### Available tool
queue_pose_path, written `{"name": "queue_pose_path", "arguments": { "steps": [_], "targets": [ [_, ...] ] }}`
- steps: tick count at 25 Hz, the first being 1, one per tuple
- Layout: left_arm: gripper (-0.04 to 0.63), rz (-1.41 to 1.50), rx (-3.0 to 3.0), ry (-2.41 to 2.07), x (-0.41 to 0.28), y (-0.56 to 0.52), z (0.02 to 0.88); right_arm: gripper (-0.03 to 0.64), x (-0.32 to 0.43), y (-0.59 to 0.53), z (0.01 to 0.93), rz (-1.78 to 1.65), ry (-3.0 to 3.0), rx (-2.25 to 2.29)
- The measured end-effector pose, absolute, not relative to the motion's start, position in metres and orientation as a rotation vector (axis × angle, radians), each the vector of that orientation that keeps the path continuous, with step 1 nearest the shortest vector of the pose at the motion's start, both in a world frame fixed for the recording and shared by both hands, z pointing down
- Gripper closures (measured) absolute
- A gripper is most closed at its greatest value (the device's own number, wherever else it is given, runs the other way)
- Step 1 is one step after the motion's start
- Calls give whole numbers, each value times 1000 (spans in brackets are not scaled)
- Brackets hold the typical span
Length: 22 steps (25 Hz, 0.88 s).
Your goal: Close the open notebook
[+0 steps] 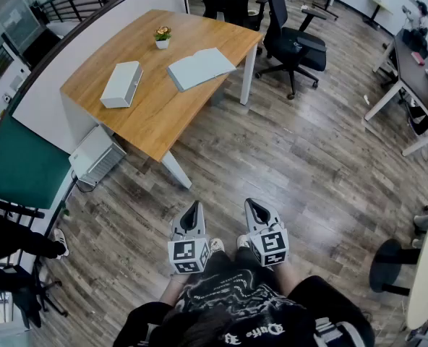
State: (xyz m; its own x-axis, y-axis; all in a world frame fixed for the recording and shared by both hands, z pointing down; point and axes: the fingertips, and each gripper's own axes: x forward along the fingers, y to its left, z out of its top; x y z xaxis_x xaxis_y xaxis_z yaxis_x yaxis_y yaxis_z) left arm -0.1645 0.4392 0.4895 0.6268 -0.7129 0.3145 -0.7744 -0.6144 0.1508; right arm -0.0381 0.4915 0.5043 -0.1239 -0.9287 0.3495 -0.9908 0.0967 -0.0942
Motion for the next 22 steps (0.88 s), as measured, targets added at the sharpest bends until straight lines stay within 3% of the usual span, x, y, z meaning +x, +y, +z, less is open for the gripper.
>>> {"name": "queue_pose_path", "arguments": {
  "steps": [12, 13, 14, 15, 18, 22],
  "targets": [
    [571, 269, 2547, -1193, -165, 478, 488, 607, -27, 520, 496, 472, -2182, 1930],
    [569, 259, 2546, -1169, -162, 479, 488, 576, -27, 521, 497, 489, -2199, 1914],
    [568, 252, 2551, -1142, -159, 480, 488, 451, -29, 521, 497, 506, -2225, 1889],
    [540, 248, 2560, -1117, -155, 481, 488, 377, -31, 521, 498, 518, -2250, 1863],
    [336, 234, 2589, -1074, -150, 481, 485, 317, -36, 521, 498, 514, -2284, 1822],
    [288, 208, 2598, -1074, -153, 474, 482, 284, -39, 515, 500, 501, -2273, 1821]
  ]
}}
